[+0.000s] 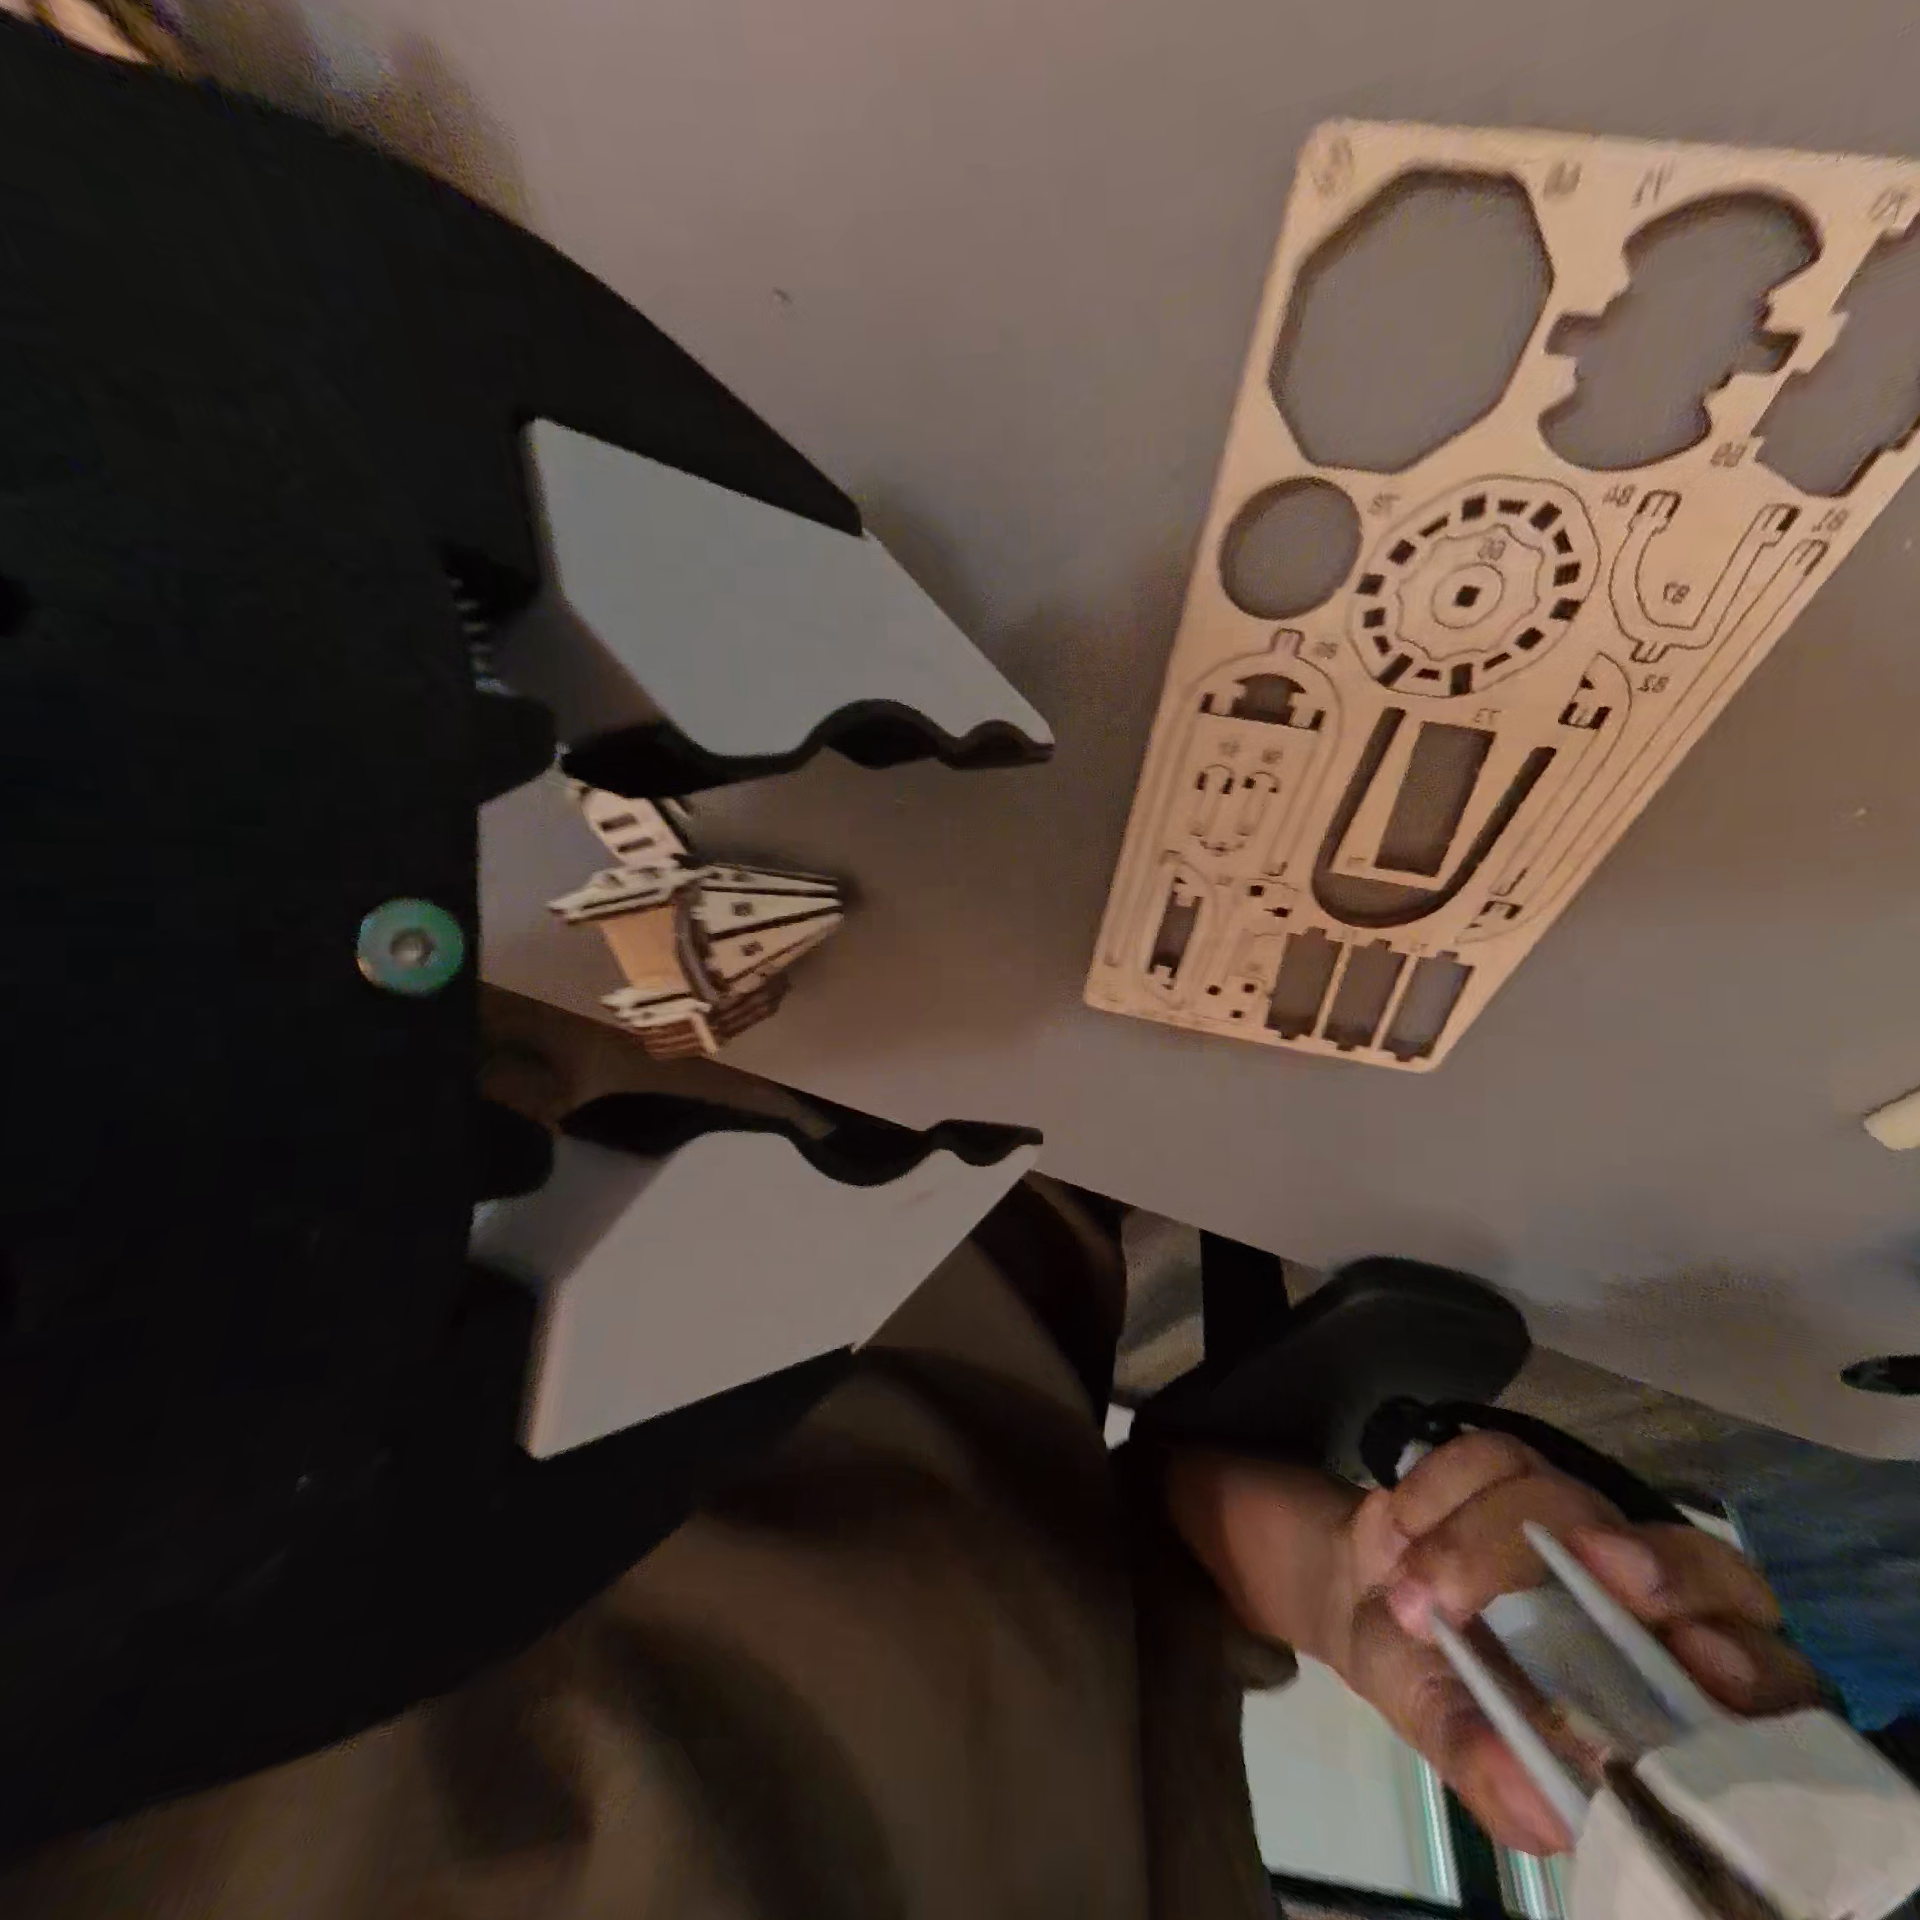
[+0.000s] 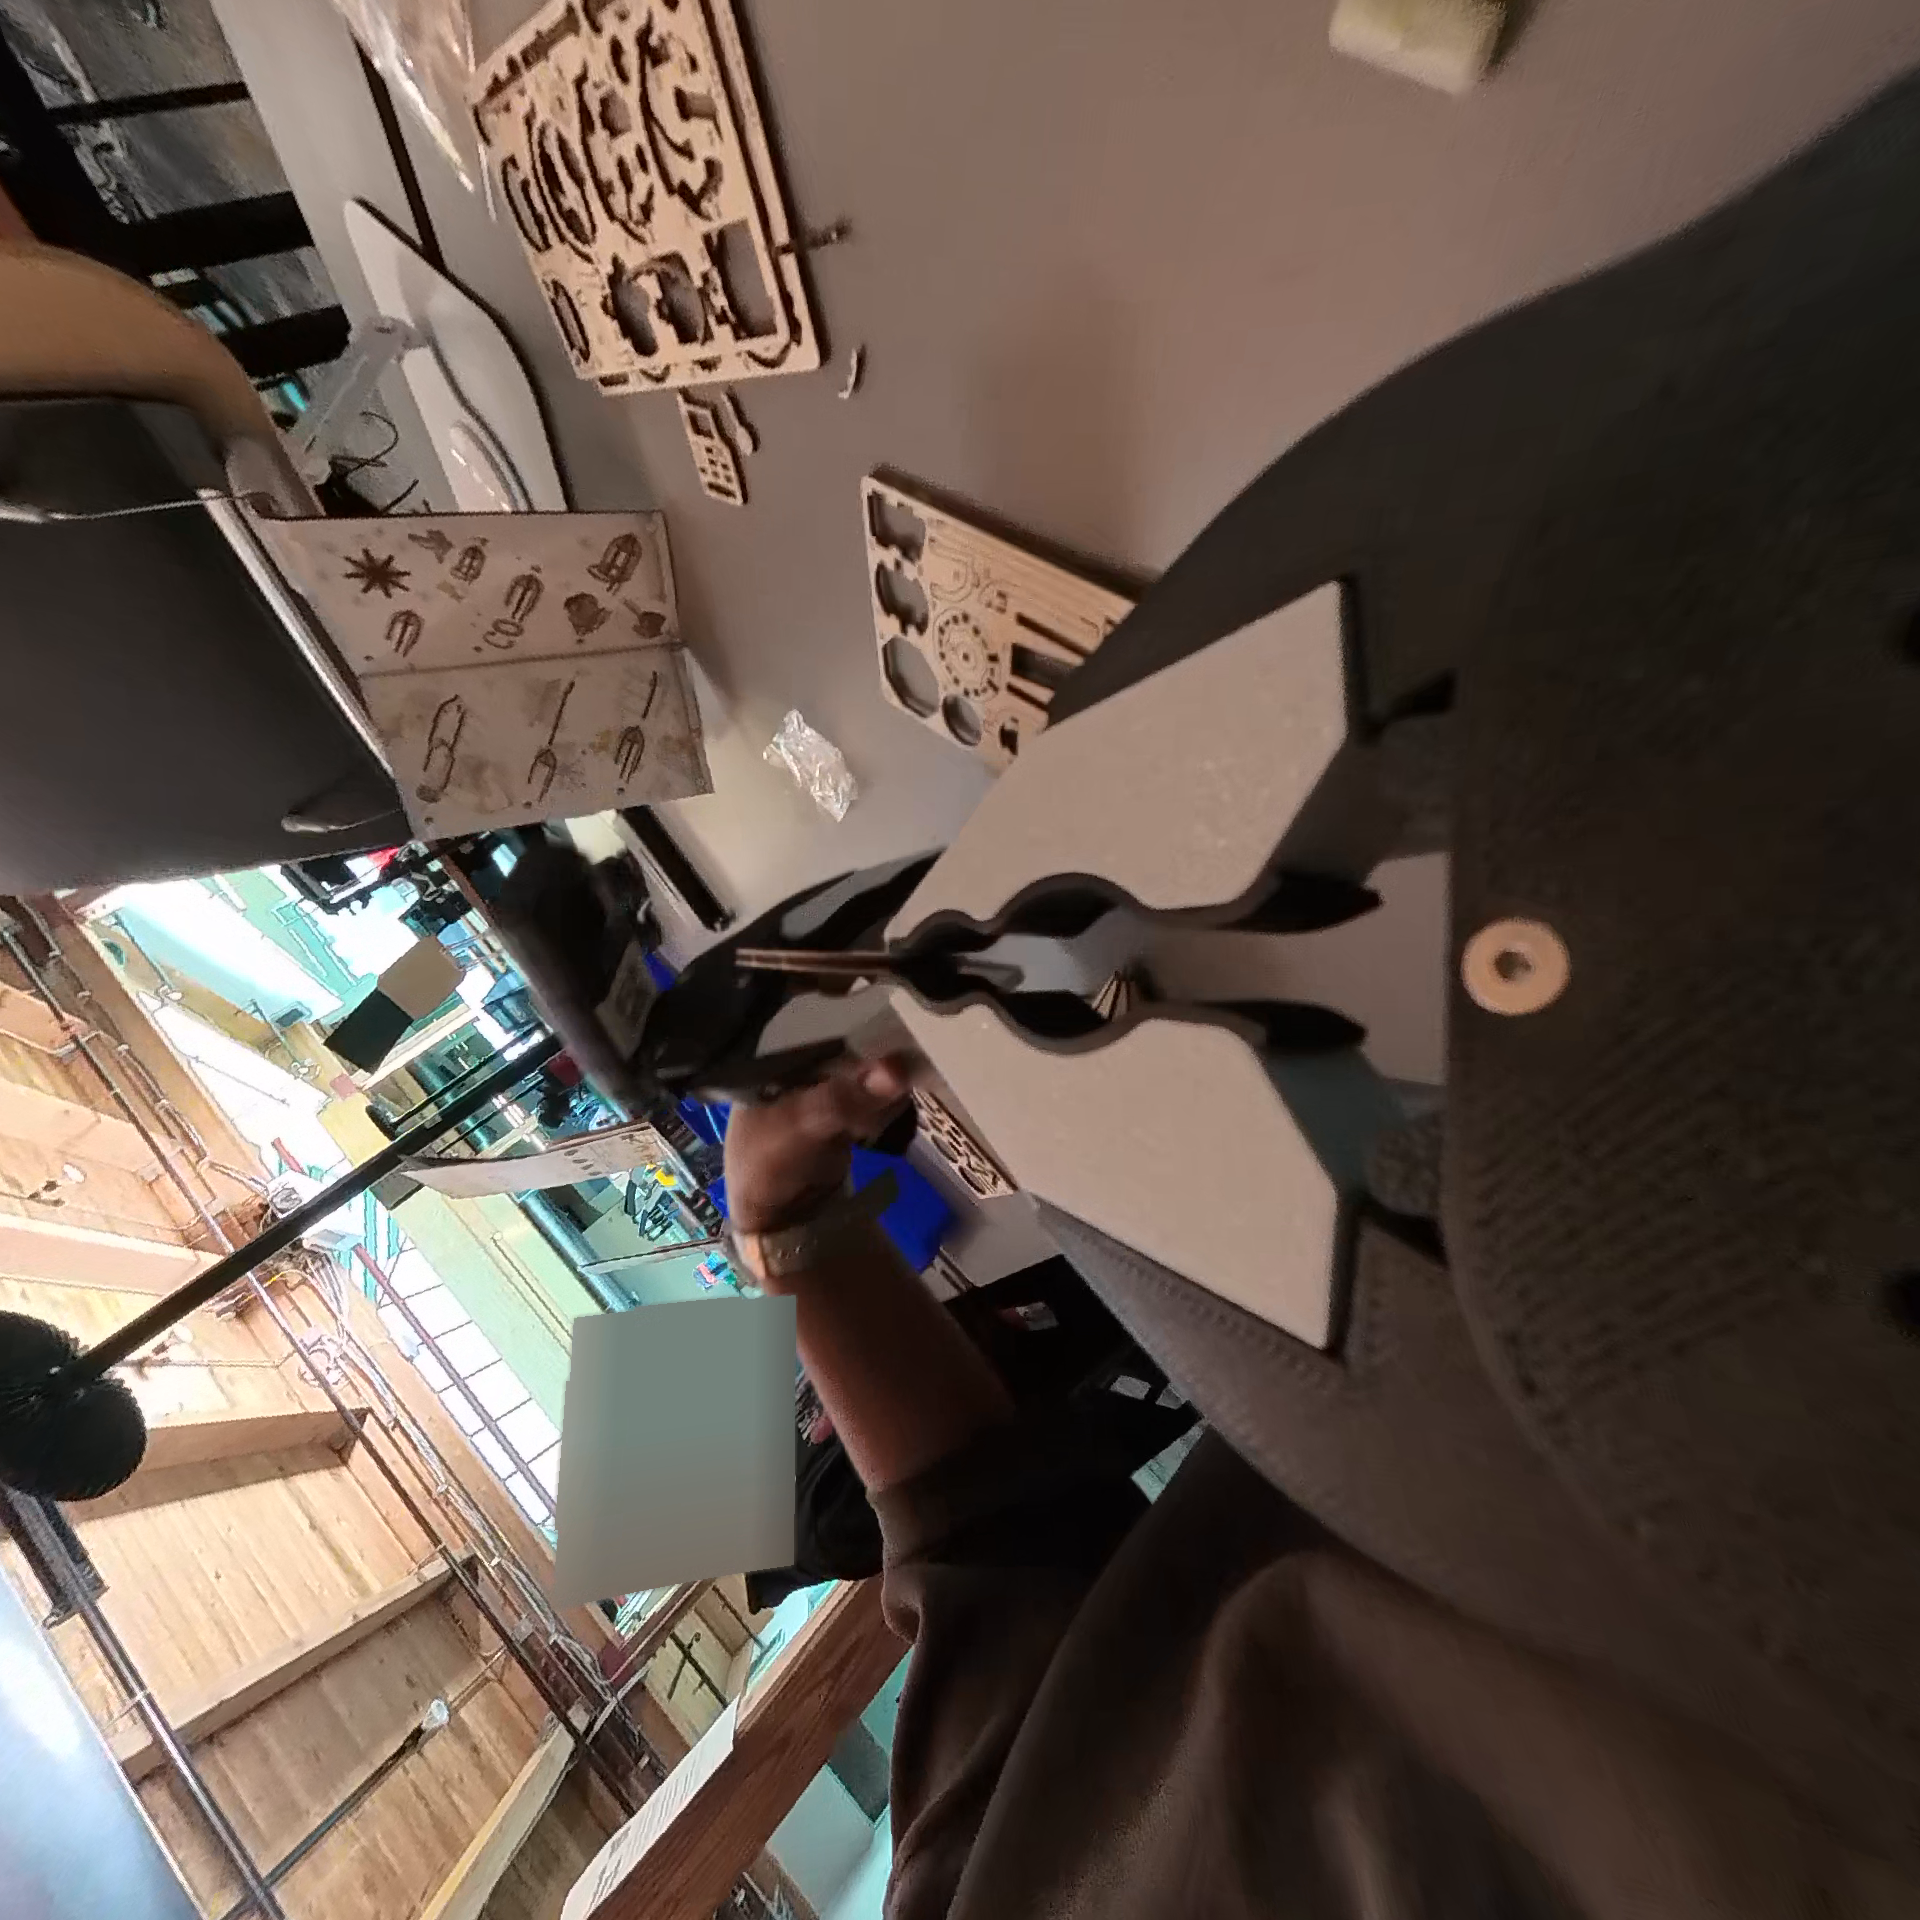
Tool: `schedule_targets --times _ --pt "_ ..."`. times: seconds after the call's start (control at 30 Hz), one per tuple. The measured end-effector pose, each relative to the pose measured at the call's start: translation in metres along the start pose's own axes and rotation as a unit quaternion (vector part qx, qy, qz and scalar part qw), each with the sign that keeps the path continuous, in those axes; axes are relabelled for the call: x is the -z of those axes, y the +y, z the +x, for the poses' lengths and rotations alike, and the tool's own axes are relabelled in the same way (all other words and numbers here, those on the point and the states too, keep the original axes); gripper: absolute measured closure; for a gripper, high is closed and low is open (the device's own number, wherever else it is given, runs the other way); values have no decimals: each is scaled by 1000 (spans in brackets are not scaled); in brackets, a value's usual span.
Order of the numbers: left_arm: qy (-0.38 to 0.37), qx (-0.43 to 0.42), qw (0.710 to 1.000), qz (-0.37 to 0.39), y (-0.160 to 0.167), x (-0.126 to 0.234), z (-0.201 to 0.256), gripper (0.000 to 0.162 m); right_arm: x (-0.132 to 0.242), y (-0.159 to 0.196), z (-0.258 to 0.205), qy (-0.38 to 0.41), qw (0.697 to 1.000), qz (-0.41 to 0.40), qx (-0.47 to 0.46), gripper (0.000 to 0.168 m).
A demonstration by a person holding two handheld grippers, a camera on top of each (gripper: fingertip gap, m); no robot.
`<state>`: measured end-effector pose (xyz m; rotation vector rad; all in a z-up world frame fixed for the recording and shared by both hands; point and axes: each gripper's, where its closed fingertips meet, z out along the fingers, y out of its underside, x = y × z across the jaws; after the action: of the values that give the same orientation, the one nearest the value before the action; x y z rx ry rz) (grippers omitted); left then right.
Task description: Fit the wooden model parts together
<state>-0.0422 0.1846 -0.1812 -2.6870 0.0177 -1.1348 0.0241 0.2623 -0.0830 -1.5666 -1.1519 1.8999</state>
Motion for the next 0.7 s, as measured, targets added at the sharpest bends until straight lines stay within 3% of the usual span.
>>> schedule_targets --times 0.13,0.27,0.43,0.7 --pt "-106 -62 990 72 0 40 -3 93 -6 12 8 5 1000 -15 -4 168" --pt "-184 -149 942 239 -7 76 11 95 -17 28 15 21 999 -35 13 168" --pt "-77 -151 909 381 9 62 43 108 -46 50 0 -26 998 -52 2 168" --pt "35 -108 879 464 17 61 44 124 -96 65 -31 -129 987 -61 -72 168"
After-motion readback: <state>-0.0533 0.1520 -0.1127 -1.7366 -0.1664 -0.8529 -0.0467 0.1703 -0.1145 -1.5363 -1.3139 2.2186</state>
